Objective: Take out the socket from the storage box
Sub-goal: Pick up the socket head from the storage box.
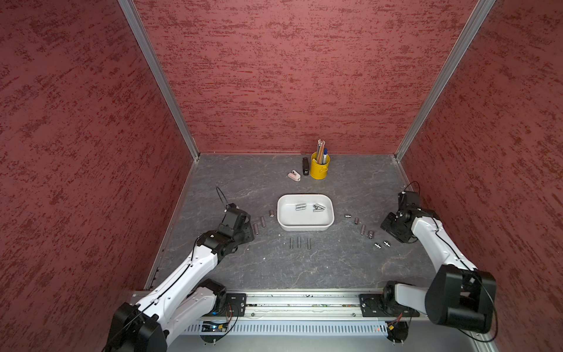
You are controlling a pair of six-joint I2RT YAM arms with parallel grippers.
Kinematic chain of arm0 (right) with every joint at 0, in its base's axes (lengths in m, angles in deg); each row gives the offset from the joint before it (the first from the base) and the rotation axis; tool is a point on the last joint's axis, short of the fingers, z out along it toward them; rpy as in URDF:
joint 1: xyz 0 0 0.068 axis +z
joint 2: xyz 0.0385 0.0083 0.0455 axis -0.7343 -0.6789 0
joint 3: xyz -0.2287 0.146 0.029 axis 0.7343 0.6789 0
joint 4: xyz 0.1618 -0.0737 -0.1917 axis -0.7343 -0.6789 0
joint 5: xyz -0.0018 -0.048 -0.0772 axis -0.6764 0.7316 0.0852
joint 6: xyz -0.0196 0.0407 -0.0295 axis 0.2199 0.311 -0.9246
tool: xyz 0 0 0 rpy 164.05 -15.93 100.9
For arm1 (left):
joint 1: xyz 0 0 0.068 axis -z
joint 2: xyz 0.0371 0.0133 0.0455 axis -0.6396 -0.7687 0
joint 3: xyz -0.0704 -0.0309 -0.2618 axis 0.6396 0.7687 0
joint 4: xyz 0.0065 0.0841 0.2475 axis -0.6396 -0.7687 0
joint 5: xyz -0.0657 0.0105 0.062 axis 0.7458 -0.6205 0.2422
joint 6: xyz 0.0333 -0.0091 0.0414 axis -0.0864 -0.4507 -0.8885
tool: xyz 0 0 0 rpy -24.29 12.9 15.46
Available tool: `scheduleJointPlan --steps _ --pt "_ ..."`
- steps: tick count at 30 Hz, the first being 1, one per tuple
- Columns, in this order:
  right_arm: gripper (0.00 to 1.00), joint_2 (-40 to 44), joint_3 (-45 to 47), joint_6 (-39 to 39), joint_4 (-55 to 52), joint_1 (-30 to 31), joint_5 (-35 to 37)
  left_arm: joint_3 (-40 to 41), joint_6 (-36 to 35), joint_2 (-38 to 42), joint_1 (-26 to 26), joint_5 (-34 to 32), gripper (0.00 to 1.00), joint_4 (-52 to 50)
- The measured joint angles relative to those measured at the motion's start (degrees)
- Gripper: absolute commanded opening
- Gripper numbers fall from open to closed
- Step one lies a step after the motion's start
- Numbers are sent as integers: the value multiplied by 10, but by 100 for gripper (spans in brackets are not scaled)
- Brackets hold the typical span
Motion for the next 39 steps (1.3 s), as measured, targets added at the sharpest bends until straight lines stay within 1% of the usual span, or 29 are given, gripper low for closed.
scheduleJointPlan --steps 4,7,10,13,16,22,27,39 --pt "52 29 0 -7 0 61 12 -164 -22 -112 88 0 57 -23" --pt "52 48 0 -13 0 83 20 -290 -48 -218 137 1 57 -23" --pt "52 62 0 -17 1 88 20 -388 -80 -322 162 11 54 -27" --pt "52 70 0 -20 2 89 18 -473 -116 -425 163 29 52 -49" --pt "52 70 0 -21 5 90 14 -537 -154 -510 156 45 50 -69" --pt "51 70 2 -22 16 90 -3 -610 -215 -614 131 82 44 -101" --pt "52 70 7 -24 22 90 -17 -651 -249 -671 123 84 40 -115" --pt "52 56 10 -26 30 90 -37 -666 -287 -719 114 77 26 -120"
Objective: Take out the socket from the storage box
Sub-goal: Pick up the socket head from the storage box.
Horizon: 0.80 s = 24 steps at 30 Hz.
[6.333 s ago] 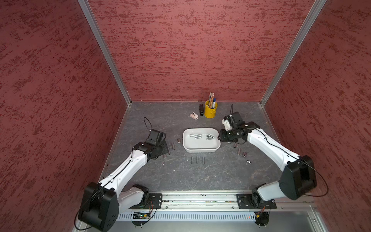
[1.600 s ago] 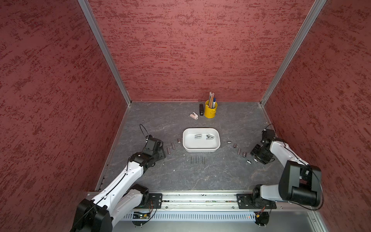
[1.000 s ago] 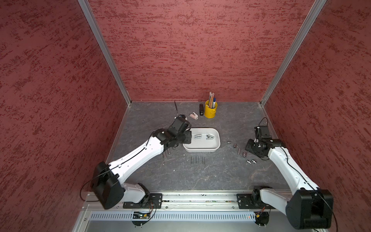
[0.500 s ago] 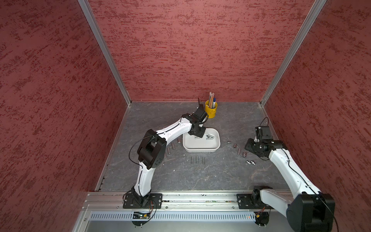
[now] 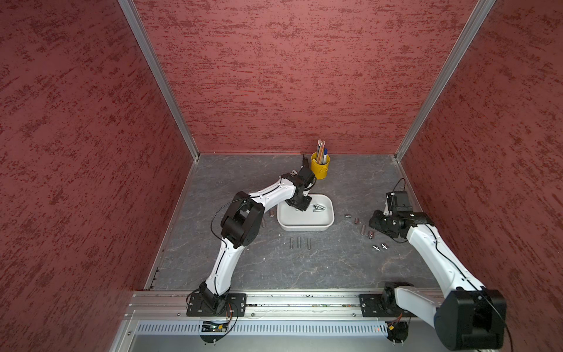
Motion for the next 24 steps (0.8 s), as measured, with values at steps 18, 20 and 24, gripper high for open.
scheduleJointPlan --steps 18,20,24 --pt "51 -8 0 -3 4 0 -15 -34 -11 -34 -2 -20 26 8" --pt "51 -9 0 -4 4 0 -17 -34 -10 -35 -2 -18 26 8" --pt "51 -10 0 -4 5 0 -21 -34 -8 -41 -1 -13 32 8"
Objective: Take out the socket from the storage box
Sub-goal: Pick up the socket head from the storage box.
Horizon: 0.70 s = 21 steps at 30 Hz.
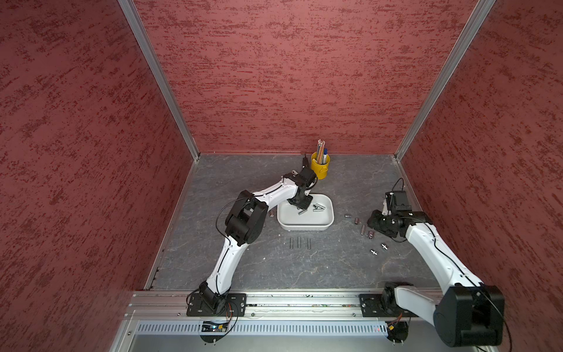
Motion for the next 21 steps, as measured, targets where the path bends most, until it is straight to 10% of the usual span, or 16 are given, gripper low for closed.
scheduleJointPlan --steps 21 --pt "51 -4 0 0 2 0 -7 18 78 17 2 1 9 -6"
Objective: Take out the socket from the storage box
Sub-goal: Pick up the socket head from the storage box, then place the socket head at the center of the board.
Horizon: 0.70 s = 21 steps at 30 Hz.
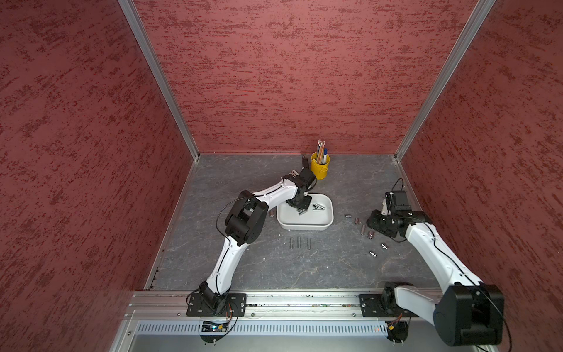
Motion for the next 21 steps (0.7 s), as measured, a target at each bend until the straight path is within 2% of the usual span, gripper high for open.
scheduleJointPlan --steps 5,8,11,16,21 --pt "51 0 0 0 0 0 -3 39 36 78 -1 -1 8 -9" --pt "51 0 0 0 1 0 -4 97 68 170 -7 -3 8 -4" --pt "51 0 0 0 1 0 -4 184 103 278 -24 -7 8 5" --pt "51 -1 0 0 2 0 -8 362 171 449 -94 -21 5 8" --pt "51 -1 0 0 2 0 -10 521 239 564 -140 -44 6 -5"
